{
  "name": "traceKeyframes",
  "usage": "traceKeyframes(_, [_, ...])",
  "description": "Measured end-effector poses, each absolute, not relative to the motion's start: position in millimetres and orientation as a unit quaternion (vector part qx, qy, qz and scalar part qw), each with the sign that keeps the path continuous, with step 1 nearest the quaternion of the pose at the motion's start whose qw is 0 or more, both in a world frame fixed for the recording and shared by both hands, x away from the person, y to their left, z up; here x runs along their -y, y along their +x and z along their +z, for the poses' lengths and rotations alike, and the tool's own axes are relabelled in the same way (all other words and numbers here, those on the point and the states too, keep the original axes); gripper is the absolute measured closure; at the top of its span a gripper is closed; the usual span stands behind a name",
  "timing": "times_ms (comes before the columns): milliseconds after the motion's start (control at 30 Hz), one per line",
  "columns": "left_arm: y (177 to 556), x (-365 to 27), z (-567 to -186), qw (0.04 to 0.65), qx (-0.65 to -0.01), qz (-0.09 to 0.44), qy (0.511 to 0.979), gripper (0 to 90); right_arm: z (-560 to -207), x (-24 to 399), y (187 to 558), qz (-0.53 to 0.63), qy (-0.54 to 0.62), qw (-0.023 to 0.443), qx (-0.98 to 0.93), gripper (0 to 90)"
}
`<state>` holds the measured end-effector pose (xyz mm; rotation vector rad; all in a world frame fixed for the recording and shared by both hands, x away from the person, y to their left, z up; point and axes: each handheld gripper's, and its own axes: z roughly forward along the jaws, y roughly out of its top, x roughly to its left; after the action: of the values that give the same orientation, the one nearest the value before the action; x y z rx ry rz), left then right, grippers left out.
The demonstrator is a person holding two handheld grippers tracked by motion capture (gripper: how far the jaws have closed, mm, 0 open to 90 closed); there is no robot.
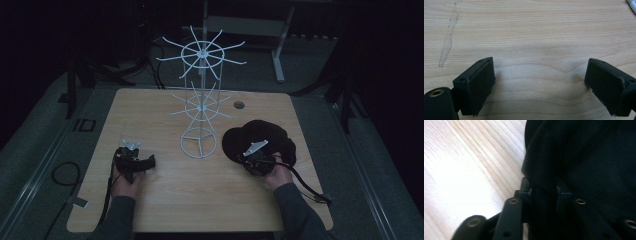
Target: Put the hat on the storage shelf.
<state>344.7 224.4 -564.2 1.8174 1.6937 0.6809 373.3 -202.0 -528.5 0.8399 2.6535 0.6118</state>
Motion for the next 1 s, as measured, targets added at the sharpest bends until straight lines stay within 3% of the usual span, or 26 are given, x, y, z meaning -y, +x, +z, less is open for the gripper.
traceKeyframes(500, [345, -224, -564, 0.279, -0.632, 0.253, 0.678, 10.3, -480, 219, 408, 0.297, 0.322, 0.163, -0.884, 77.2])
traceKeyframes(1000, [345, -224, -564, 0.279, -0.632, 0.253, 0.677, 10.3, -420, 246, 446, 0.418, 0.349, 0.138, -0.827, 76.9])
